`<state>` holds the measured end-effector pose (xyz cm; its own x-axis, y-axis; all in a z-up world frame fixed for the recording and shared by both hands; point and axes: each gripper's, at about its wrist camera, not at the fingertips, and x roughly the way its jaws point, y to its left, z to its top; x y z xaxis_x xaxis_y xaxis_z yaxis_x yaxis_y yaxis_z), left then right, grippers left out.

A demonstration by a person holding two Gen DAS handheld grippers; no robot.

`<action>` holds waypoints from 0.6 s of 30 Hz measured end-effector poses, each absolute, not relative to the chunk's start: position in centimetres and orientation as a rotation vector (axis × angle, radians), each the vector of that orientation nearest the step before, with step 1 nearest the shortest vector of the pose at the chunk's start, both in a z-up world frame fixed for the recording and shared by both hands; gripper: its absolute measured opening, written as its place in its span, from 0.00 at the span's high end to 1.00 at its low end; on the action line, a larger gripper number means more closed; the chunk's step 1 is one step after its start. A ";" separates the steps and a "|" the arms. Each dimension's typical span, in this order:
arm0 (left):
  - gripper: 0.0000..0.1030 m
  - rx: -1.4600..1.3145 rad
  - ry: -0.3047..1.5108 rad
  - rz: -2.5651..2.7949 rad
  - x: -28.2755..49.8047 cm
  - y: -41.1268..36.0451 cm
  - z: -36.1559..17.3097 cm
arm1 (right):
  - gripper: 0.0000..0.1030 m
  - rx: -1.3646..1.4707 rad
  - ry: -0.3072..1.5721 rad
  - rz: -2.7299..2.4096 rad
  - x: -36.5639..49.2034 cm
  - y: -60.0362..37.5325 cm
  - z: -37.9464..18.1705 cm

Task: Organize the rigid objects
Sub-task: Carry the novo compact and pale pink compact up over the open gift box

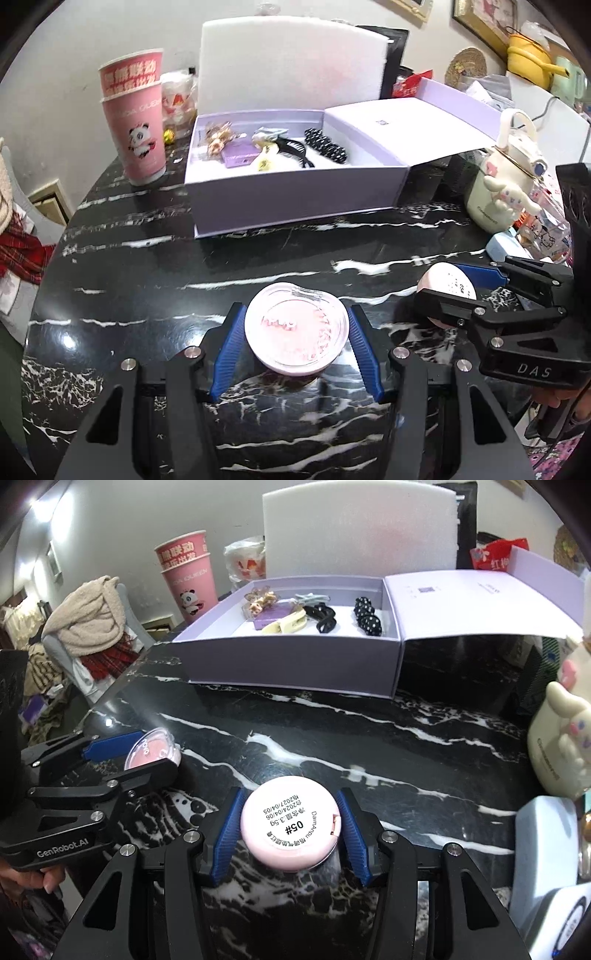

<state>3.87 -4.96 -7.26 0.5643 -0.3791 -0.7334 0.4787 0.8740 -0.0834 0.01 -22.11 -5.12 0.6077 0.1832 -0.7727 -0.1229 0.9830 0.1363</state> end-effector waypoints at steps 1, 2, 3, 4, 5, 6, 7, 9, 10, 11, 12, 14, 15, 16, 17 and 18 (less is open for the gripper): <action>0.47 0.136 0.827 -0.512 3.7 -5.2 -7.0 | 0.51 0.069 0.895 0.178 -0.2 -22.1 -4.9; 0.47 0.138 0.824 -0.515 3.5 -5.3 -6.8 | 0.51 0.064 0.887 0.180 -0.4 -22.1 -4.6; 0.47 0.140 0.822 -0.519 3.4 -5.5 -6.6 | 0.51 0.060 0.881 0.179 -0.6 -22.1 -4.4; 0.47 0.141 0.821 -0.523 3.2 -5.6 -6.3 | 0.51 0.057 0.876 0.179 -0.7 -22.1 -4.3; 0.47 0.141 0.817 -0.527 3.1 -5.7 -6.0 | 0.51 0.054 0.869 0.181 -1.0 -22.1 -4.0; 0.47 0.141 0.813 -0.529 3.0 -5.9 -5.8 | 0.51 0.052 0.865 0.182 -1.1 -22.1 -3.7; 0.47 0.142 0.809 -0.532 2.9 -6.0 -5.5 | 0.51 0.050 0.857 0.183 -1.4 -22.2 -3.4; 0.47 0.146 0.798 -0.536 2.6 -6.2 -5.0 | 0.51 0.047 0.847 0.185 -1.8 -22.4 -2.9; 0.47 0.148 0.793 -0.538 2.5 -6.3 -4.7 | 0.51 0.045 0.843 0.186 -2.0 -22.4 -2.7; 0.47 0.151 0.786 -0.540 2.3 -6.5 -4.4 | 0.51 0.041 0.837 0.187 -2.1 -22.5 -2.4; 0.47 0.152 0.781 -0.542 2.3 -6.6 -4.2 | 0.51 0.039 0.834 0.188 -2.3 -22.6 -2.2; 0.47 0.155 0.773 -0.548 2.2 -6.8 -3.7 | 0.51 0.036 0.827 0.192 -2.5 -22.9 -1.6; 0.47 0.157 0.769 -0.551 2.1 -6.9 -3.4 | 0.51 0.035 0.824 0.194 -2.5 -22.9 -1.4; 0.47 0.162 0.764 -0.552 2.1 -7.0 -3.1 | 0.51 0.034 0.822 0.197 -2.5 -23.0 -1.2; 0.47 0.168 0.759 -0.550 2.1 -7.1 -2.7 | 0.51 0.034 0.817 0.201 -2.6 -23.1 -0.9; 0.47 0.169 0.755 -0.549 2.2 -7.1 -2.5 | 0.51 0.034 0.814 0.204 -2.6 -23.2 -0.7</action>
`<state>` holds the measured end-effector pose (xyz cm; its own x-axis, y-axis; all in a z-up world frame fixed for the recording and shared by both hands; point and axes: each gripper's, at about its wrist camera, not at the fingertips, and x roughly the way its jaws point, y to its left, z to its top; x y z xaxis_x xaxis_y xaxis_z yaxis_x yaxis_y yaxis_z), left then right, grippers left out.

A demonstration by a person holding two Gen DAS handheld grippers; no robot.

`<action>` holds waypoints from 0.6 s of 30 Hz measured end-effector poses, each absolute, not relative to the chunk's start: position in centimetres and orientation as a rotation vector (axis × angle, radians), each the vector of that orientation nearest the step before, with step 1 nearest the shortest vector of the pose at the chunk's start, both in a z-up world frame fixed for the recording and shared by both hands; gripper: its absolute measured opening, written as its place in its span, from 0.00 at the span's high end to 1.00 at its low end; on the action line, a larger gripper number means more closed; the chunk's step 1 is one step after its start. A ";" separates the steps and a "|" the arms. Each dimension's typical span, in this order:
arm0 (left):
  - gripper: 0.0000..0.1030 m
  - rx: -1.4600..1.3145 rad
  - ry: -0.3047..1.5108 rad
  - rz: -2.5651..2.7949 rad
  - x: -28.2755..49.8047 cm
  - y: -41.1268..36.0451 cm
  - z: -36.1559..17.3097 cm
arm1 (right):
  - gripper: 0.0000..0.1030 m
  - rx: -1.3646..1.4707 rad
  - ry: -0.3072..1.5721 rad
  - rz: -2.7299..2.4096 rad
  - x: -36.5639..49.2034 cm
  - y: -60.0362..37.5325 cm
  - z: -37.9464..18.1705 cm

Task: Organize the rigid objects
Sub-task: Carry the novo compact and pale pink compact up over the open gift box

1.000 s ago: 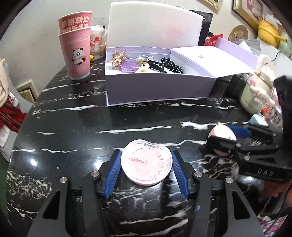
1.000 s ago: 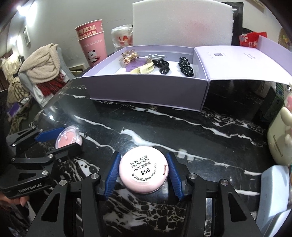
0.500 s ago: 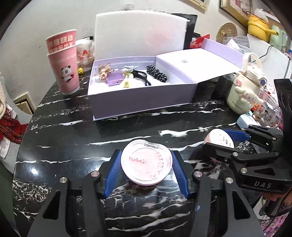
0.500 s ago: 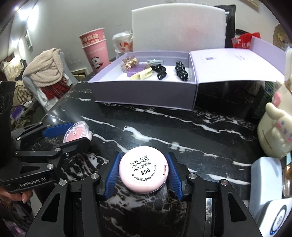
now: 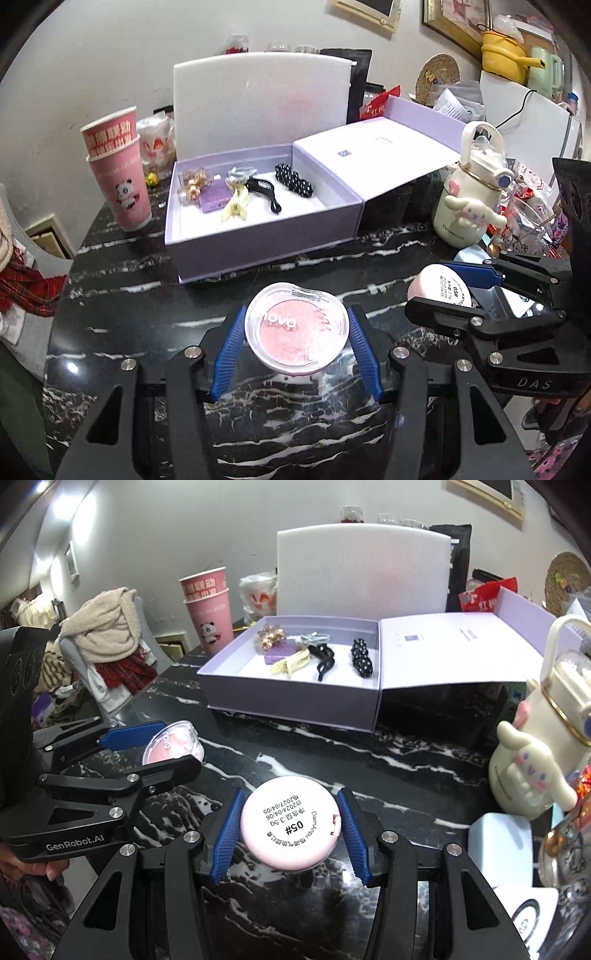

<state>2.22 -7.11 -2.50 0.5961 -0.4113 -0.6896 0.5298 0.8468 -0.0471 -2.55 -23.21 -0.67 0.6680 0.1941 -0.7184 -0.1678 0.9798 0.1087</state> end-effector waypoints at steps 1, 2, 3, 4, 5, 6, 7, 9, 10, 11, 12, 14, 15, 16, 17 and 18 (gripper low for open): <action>0.47 0.171 0.750 -0.550 2.3 -7.2 -2.2 | 0.51 0.034 0.811 0.208 -2.5 -23.3 -0.4; 0.47 0.175 0.745 -0.551 2.4 -7.3 -1.9 | 0.51 0.034 0.810 0.211 -2.4 -23.4 -0.2; 0.47 0.180 0.741 -0.549 2.6 -7.4 -1.6 | 0.51 0.033 0.809 0.214 -2.2 -23.4 0.0; 0.47 0.186 0.737 -0.547 2.8 -7.5 -1.3 | 0.51 0.031 0.809 0.218 -2.1 -23.4 0.1; 0.47 0.191 0.733 -0.546 3.0 -7.6 -1.0 | 0.51 0.028 0.808 0.222 -1.9 -23.5 0.3; 0.47 0.194 0.730 -0.545 3.1 -7.6 -0.8 | 0.51 0.025 0.806 0.223 -1.7 -23.5 0.5; 0.47 0.196 0.729 -0.545 3.3 -7.7 -0.6 | 0.51 0.022 0.803 0.225 -1.6 -23.6 0.7; 0.47 0.199 0.726 -0.545 3.6 -7.8 -0.2 | 0.51 0.018 0.796 0.227 -1.1 -23.6 1.1; 0.47 0.200 0.725 -0.544 3.8 -7.7 -0.1 | 0.51 0.018 0.794 0.229 -0.9 -23.7 1.3; 0.47 0.200 0.725 -0.544 4.0 -7.7 0.1 | 0.51 0.019 0.792 0.231 -0.8 -23.7 1.4; 0.47 0.199 0.726 -0.545 4.2 -7.7 0.2 | 0.51 0.017 0.790 0.235 -0.6 -23.7 1.6; 0.47 0.197 0.730 -0.547 4.7 -7.7 0.5 | 0.51 0.010 0.782 0.243 -0.2 -23.7 2.1; 0.47 0.196 0.731 -0.550 5.0 -7.8 0.6 | 0.51 0.006 0.778 0.245 0.1 -23.7 2.3; 0.47 0.197 0.733 -0.549 5.2 -7.8 0.6 | 0.51 0.004 0.776 0.248 0.3 -23.8 2.5; 0.47 0.196 0.732 -0.546 5.5 -7.9 0.7 | 0.51 0.001 0.774 0.250 0.6 -23.8 2.7; 0.47 0.195 0.731 -0.545 5.7 -8.0 0.8 | 0.51 -0.003 0.772 0.252 0.8 -23.8 2.9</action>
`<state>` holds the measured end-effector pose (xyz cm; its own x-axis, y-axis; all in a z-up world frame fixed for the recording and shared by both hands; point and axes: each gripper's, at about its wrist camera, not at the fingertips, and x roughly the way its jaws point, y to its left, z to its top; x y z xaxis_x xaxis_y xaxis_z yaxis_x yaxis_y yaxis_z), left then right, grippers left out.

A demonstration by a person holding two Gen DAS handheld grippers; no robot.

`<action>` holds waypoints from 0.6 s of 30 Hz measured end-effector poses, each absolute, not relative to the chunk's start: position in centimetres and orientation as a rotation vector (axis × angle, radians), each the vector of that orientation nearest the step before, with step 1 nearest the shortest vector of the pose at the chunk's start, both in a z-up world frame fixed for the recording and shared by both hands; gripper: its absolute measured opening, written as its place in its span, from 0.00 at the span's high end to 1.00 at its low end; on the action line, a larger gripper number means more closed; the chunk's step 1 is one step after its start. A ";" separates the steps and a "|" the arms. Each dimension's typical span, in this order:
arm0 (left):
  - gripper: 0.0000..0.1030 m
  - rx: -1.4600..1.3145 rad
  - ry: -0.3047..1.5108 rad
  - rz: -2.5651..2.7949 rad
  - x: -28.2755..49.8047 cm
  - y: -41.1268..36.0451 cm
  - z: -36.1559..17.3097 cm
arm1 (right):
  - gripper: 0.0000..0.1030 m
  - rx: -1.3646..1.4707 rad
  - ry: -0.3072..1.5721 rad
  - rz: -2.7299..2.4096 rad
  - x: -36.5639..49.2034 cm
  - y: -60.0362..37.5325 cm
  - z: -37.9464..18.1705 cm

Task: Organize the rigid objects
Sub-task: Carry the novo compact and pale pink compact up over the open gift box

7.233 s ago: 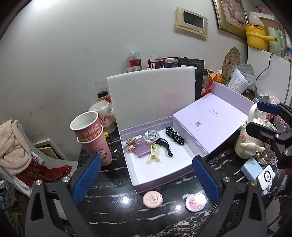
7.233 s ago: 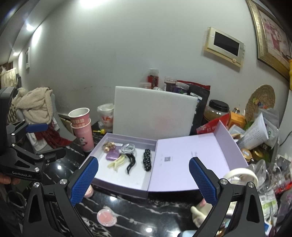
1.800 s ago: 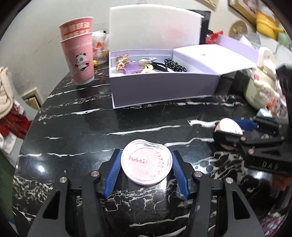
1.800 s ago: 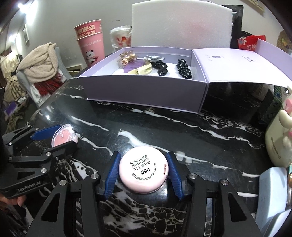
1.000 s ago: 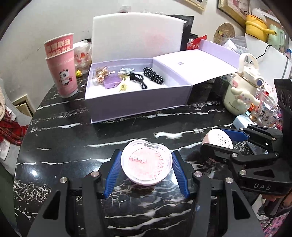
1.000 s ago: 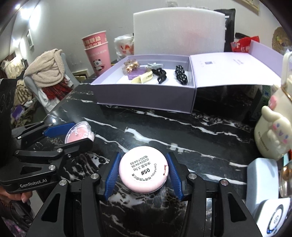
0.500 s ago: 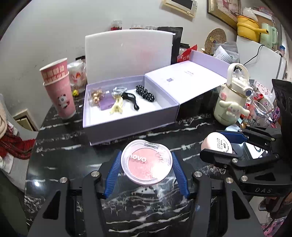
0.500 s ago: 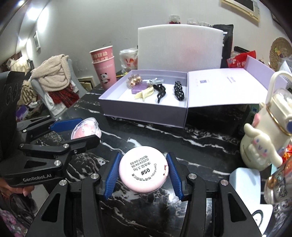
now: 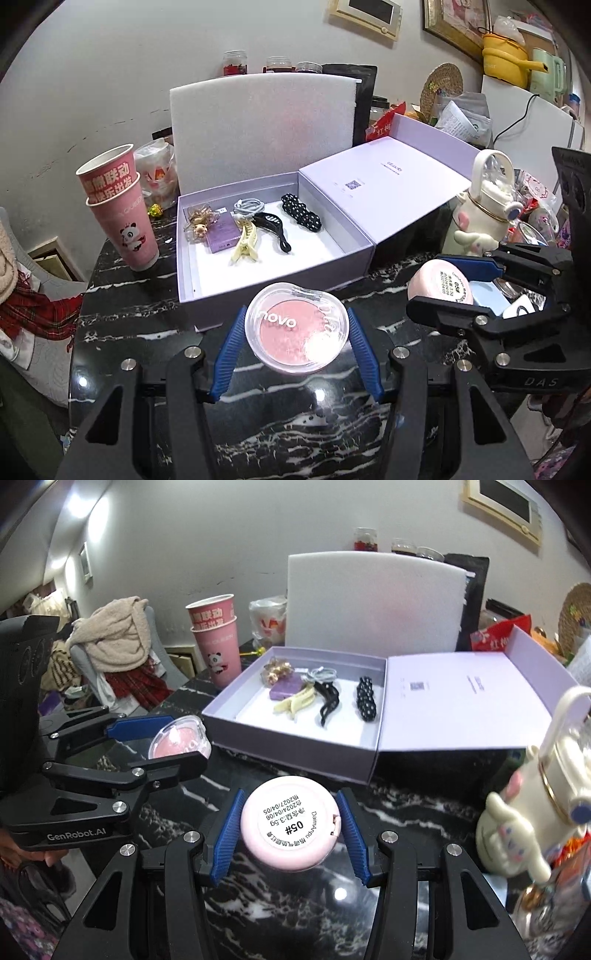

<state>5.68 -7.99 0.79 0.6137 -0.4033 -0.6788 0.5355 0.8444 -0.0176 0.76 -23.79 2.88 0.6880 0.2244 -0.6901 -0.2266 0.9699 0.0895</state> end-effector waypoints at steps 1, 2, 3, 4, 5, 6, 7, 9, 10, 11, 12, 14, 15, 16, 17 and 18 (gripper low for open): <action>0.47 0.193 0.730 -0.545 5.9 -8.0 0.9 | 0.51 -0.007 0.768 0.255 0.9 -23.8 3.1; 0.47 0.193 0.728 -0.544 6.2 -8.1 1.0 | 0.51 -0.011 0.763 0.258 1.2 -23.8 3.3; 0.47 0.194 0.727 -0.544 6.3 -8.2 1.2 | 0.51 -0.014 0.761 0.262 1.5 -23.8 3.5; 0.47 0.195 0.726 -0.544 6.6 -8.3 1.3 | 0.51 -0.015 0.758 0.264 1.6 -23.8 3.7; 0.47 0.195 0.722 -0.544 6.9 -8.4 1.5 | 0.51 -0.015 0.755 0.268 1.9 -23.9 3.9; 0.47 0.197 0.718 -0.544 7.1 -8.5 1.7 | 0.51 -0.016 0.753 0.271 2.2 -23.9 4.1; 0.47 0.199 0.714 -0.546 7.3 -8.6 1.9 | 0.51 -0.015 0.752 0.270 2.4 -24.0 4.2; 0.47 0.201 0.705 -0.548 7.8 -8.9 2.2 | 0.51 -0.012 0.749 0.274 3.0 -24.2 4.5; 0.47 0.202 0.700 -0.550 8.0 -9.0 2.4 | 0.51 -0.012 0.748 0.276 3.2 -24.3 4.6; 0.47 0.202 0.696 -0.550 8.3 -9.1 2.6 | 0.51 -0.013 0.744 0.278 3.5 -24.4 4.9; 0.47 0.202 0.691 -0.551 8.5 -9.1 2.9 | 0.51 -0.015 0.741 0.279 3.7 -24.4 5.1; 0.47 0.198 0.685 -0.561 9.0 -9.2 3.2 | 0.51 -0.020 0.732 0.280 4.2 -24.4 5.5; 0.47 0.196 0.684 -0.563 9.3 -9.3 3.4 | 0.51 -0.021 0.727 0.283 4.5 -24.5 5.8; 0.47 0.196 0.681 -0.563 9.6 -9.4 3.6 | 0.51 -0.021 0.723 0.285 4.7 -24.6 6.0; 0.47 0.199 0.676 -0.564 9.8 -9.5 3.8 | 0.51 -0.020 0.717 0.288 4.9 -24.7 6.3; 0.47 0.201 0.673 -0.565 10.0 -9.6 4.0 | 0.51 -0.019 0.714 0.290 5.1 -24.8 6.4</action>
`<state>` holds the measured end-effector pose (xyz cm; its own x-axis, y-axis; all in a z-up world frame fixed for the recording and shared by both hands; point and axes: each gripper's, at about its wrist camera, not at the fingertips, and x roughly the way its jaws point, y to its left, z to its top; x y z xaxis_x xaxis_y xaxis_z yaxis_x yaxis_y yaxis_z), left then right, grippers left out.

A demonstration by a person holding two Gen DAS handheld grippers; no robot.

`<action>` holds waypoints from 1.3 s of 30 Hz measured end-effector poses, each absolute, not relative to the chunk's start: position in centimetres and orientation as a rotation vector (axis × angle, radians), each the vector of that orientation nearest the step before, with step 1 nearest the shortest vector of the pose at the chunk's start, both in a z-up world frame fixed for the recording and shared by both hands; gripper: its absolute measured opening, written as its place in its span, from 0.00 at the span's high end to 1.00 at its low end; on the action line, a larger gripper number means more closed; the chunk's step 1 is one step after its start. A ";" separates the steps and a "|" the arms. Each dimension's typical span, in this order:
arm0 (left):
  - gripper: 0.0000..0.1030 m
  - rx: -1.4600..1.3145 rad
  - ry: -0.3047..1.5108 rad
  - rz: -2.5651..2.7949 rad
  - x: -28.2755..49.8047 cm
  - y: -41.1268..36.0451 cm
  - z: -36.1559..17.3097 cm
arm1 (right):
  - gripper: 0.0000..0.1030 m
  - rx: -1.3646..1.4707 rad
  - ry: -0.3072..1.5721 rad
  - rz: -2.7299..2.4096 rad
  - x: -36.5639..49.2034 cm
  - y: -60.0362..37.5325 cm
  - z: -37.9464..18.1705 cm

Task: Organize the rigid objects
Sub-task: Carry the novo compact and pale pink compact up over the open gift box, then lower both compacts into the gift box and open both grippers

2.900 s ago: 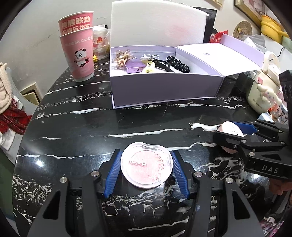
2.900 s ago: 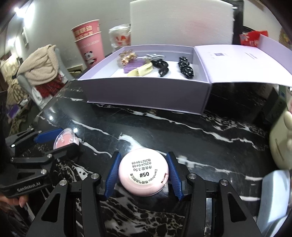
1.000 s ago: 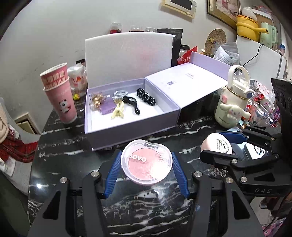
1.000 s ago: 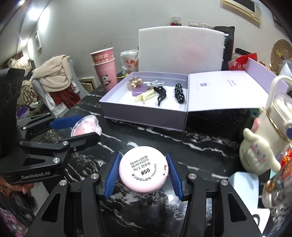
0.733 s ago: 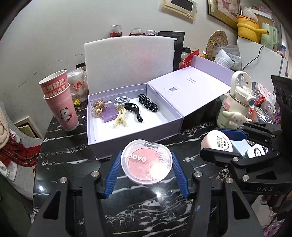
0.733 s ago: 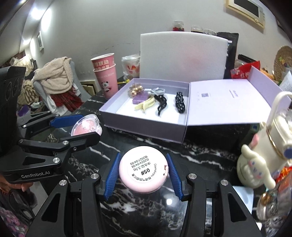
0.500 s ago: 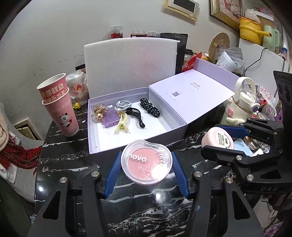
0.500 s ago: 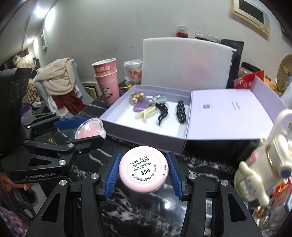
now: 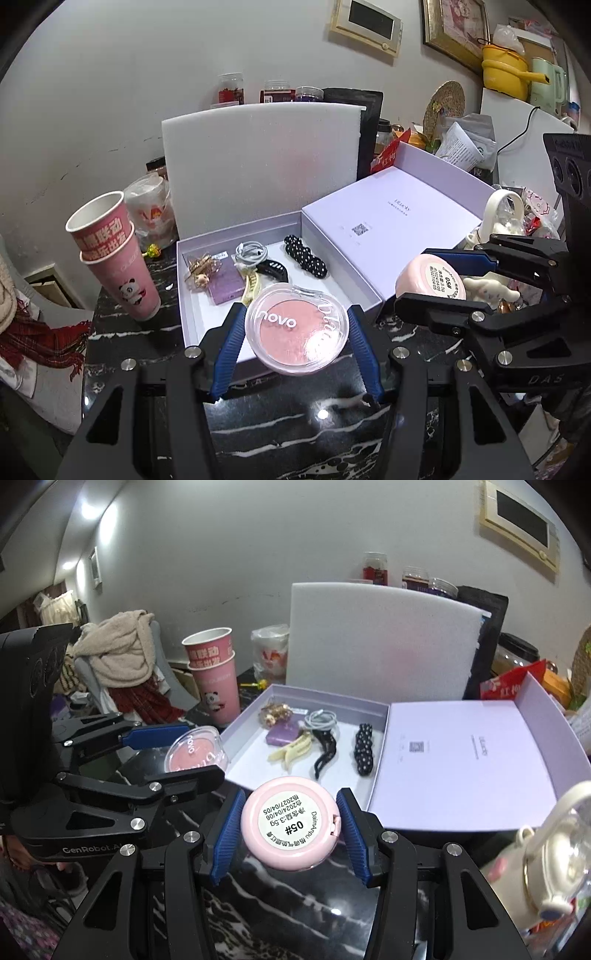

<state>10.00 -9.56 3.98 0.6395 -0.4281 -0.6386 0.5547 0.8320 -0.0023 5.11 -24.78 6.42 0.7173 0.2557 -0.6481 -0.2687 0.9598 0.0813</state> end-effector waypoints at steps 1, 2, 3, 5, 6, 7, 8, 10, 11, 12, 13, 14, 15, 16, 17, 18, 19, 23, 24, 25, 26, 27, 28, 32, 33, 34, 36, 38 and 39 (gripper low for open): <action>0.47 0.207 0.667 -0.565 10.3 -9.7 4.2 | 0.51 -0.018 0.711 0.293 5.4 -24.9 6.6; 0.47 0.210 0.663 -0.565 10.5 -9.8 4.3 | 0.51 -0.021 0.705 0.290 5.6 -24.9 6.8; 0.47 0.214 0.660 -0.565 10.7 -9.9 4.5 | 0.51 -0.027 0.699 0.285 5.9 -25.0 7.0; 0.47 0.224 0.662 -0.566 11.2 -10.1 4.6 | 0.51 -0.037 0.693 0.281 6.5 -25.1 7.3; 0.47 0.225 0.662 -0.567 11.4 -10.2 4.5 | 0.51 -0.035 0.691 0.281 6.7 -25.2 7.4; 0.47 0.227 0.664 -0.569 11.7 -10.3 4.5 | 0.51 -0.033 0.691 0.282 7.0 -25.3 7.5; 0.47 0.231 0.668 -0.569 11.9 -10.4 4.3 | 0.51 -0.030 0.691 0.282 7.4 -25.4 7.5; 0.47 0.236 0.676 -0.569 12.3 -10.6 4.1 | 0.51 -0.035 0.693 0.279 7.9 -25.5 7.5; 0.47 0.238 0.681 -0.568 12.6 -10.6 4.0 | 0.51 -0.039 0.696 0.277 8.1 -25.5 7.4; 0.47 0.239 0.687 -0.568 12.9 -10.7 3.8 | 0.51 -0.042 0.698 0.275 8.3 -25.5 7.4; 0.47 0.239 0.692 -0.569 13.1 -10.8 3.6 | 0.51 -0.043 0.704 0.275 8.7 -25.6 7.2; 0.47 0.239 0.695 -0.570 13.4 -10.9 3.5 | 0.51 -0.042 0.709 0.277 8.9 -25.6 7.1; 0.47 0.237 0.701 -0.571 13.7 -10.9 3.3 | 0.51 -0.040 0.714 0.279 9.2 -25.6 6.9; 0.47 0.237 0.707 -0.572 14.0 -11.0 3.1 | 0.51 -0.038 0.719 0.281 9.4 -25.7 6.8; 0.47 0.237 0.711 -0.573 14.2 -11.0 2.9 | 0.51 -0.036 0.724 0.283 9.7 -25.7 6.6; 0.47 0.238 0.716 -0.573 14.5 -11.1 2.7 | 0.51 -0.035 0.727 0.285 9.9 -25.7 6.4; 0.47 0.239 0.721 -0.573 14.8 -11.2 2.5 | 0.51 -0.033 0.729 0.288 10.2 -25.8 6.2; 0.47 0.245 0.735 -0.568 15.9 -11.5 1.7 | 0.51 -0.025 0.742 0.294 11.5 -25.9 5.4; 0.47 0.242 0.740 -0.569 16.3 -11.5 1.4 | 0.51 -0.026 0.743 0.294 11.7 -25.9 5.2; 0.47 0.238 0.746 -0.571 16.6 -11.6 1.2 | 0.51 -0.027 0.744 0.294 11.9 -25.9 5.1; 0.47 0.235 0.753 -0.574 17.0 -11.6 1.0 | 0.51 -0.025 0.744 0.297 12.2 -25.9 4.9; 0.47 0.232 0.759 -0.574 17.3 -11.7 0.8 | 0.51 -0.022 0.748 0.299 12.5 -25.9 4.7; 0.47 0.231 0.762 -0.572 17.7 -11.7 0.6 | 0.51 -0.020 0.752 0.300 12.7 -25.9 4.6; 0.47 0.226 0.767 -0.570 18.9 -11.8 0.2 | 0.51 -0.019 0.759 0.298 14.0 -26.1 4.0; 0.47 0.226 0.767 -0.568 19.2 -11.9 0.1 | 0.51 -0.019 0.759 0.298 14.2 -26.1 3.9; 0.47 0.226 0.765 -0.564 19.6 -11.9 0.0 | 0.51 -0.021 0.758 0.296 14.5 -26.2 3.8; 0.47 0.225 0.764 -0.558 20.4 -12.1 -0.1 | 0.51 -0.029 0.753 0.287 15.0 -26.3 3.6; 0.47 0.220 0.760 -0.554 21.2 -12.1 -0.1 | 0.51 -0.029 0.754 0.284 15.6 -26.4 3.5; 0.47 0.218 0.757 -0.552 21.5 -12.1 -0.1 | 0.51 -0.027 0.754 0.286 15.9 -26.5 3.4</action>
<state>21.53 -12.08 -0.10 0.5940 -0.3947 -0.7010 0.5475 0.8368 -0.0071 15.94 -26.50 3.42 0.6919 0.2460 -0.6788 -0.2652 0.9610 0.0779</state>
